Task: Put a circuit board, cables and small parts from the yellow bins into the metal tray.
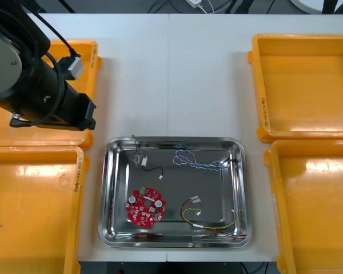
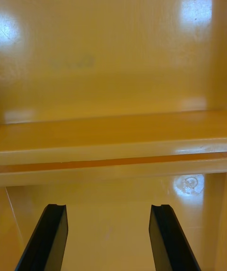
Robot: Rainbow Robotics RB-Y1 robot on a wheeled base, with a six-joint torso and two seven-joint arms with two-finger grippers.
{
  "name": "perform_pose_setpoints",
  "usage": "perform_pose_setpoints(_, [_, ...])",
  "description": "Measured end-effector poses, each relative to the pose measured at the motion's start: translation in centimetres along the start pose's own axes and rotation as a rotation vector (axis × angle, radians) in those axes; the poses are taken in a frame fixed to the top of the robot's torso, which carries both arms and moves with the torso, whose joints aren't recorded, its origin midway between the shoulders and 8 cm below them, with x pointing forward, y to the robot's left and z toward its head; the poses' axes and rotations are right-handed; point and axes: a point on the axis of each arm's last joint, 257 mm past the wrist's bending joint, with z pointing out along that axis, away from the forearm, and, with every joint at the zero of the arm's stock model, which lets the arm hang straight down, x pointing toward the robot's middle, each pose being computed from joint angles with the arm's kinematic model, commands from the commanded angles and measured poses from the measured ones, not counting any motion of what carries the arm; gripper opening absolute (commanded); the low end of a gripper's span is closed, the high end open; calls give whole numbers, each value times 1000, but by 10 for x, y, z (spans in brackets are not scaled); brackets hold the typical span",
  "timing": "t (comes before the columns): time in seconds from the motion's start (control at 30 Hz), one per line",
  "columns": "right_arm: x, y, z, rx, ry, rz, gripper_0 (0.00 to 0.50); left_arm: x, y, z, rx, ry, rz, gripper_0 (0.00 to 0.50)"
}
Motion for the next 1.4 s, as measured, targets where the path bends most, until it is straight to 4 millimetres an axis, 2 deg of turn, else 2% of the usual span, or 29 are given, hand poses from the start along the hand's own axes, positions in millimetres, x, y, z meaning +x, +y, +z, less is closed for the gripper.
perform_pose_setpoints(0.27, [0, 0, 0, 0, 0, 0, 500, 1, 28, -13, -50, 4, 36, 500])
perform_pose_setpoints(0.6, [0, 0, 0, 0, 1, 0, 500, -12, 66, -39, -81, -54, -28, 500])
perform_pose_setpoints(0.83, [0, 0, 0, 0, 1, 0, 500, -19, 93, -50, -78, -73, 144, 500])
perform_pose_setpoints(0.93, [0, 0, 0, 0, 1, 0, 500, -16, 104, -49, -90, -70, 200, 500])
perform_pose_setpoints(1.4, [1, 0, 1, 0, 2, 1, 500, 10, 148, -48, -121, -57, 79, 500])
